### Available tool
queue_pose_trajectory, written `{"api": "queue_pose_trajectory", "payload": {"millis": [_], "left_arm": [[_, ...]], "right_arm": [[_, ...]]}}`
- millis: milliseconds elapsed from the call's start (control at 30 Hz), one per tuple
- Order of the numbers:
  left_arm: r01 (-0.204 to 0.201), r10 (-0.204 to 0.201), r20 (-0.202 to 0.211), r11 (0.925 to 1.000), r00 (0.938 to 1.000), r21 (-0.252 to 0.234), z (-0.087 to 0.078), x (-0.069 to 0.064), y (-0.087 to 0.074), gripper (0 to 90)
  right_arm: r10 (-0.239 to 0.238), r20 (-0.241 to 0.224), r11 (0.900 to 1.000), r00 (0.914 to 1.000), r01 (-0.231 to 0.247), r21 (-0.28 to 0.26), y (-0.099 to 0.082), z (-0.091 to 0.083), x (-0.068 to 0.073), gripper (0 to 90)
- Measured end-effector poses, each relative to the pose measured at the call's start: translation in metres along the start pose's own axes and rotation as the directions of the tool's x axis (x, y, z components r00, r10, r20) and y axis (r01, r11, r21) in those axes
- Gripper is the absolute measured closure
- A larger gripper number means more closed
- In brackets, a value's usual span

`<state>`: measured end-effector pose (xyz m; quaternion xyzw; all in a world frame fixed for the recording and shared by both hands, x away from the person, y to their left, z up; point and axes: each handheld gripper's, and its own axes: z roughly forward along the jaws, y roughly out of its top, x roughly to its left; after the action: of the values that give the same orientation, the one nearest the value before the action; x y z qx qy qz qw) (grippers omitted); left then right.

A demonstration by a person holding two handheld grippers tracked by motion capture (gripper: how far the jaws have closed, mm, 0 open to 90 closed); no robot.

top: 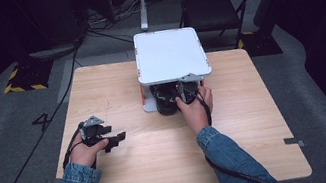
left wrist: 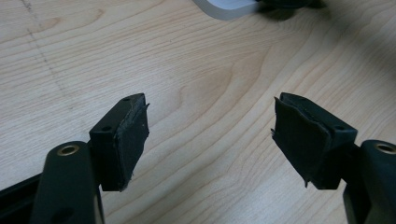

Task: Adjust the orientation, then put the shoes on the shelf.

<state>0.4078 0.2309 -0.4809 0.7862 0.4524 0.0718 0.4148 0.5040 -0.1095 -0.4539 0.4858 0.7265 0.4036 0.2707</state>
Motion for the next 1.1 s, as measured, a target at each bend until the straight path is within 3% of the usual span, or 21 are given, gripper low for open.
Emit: {"api": "queue_pose_trajectory", "payload": {"millis": [33,67,100,300,433,600,767,1033,1100], "left_arm": [[-0.002,0.002,0.001,1.0,1.0,0.0,0.001,-0.001,0.0,26.8],[0.0,0.0,0.001,1.0,1.0,0.001,0.002,-0.002,0.0,26.8],[-0.002,0.002,0.002,1.0,1.0,0.001,0.002,-0.002,0.001,26.8],[-0.022,0.022,-0.002,0.9997,0.9998,-0.007,0.001,-0.007,0.005,26.9],[-0.049,0.05,0.01,0.9984,0.9987,-0.029,0.002,-0.019,0.012,23.5],[-0.103,0.104,0.018,0.9938,0.9944,-0.041,0.005,-0.038,0.024,22.3],[-0.169,0.171,0.04,0.9847,0.9844,-0.04,0.009,-0.055,0.032,26.9],[-0.226,0.227,0.052,0.974,0.9726,-0.016,0.028,-0.073,0.039,30.8],[-0.234,0.234,0.066,0.9722,0.97,-0.015,0.035,-0.078,0.041,36.1]], "right_arm": [[0.006,0.003,0.9999,1.0,-0.006,-0.013,0.0,-0.002,0.0,50.7],[-0.007,0.005,0.9972,1.0,0.007,-0.074,0.001,-0.003,-0.001,43.4],[-0.034,0.009,0.9937,0.9994,0.035,-0.107,0.004,-0.007,-0.002,43.1],[-0.092,-0.036,0.9876,0.9952,0.086,-0.132,0.012,-0.031,0.002,41.0],[-0.125,-0.065,0.9817,0.9899,0.114,-0.152,0.007,-0.053,0.002,40.4],[-0.129,-0.116,0.9846,0.9848,0.113,-0.133,-0.004,-0.08,-0.005,41.0],[-0.119,-0.151,0.9893,0.9813,0.104,-0.103,-0.016,-0.097,-0.014,41.2],[-0.084,-0.172,0.9963,0.9816,0.079,-0.034,-0.043,-0.105,-0.028,43.0],[-0.08,-0.172,0.9968,0.9818,0.08,-0.011,-0.048,-0.104,-0.03,44.6]]}}
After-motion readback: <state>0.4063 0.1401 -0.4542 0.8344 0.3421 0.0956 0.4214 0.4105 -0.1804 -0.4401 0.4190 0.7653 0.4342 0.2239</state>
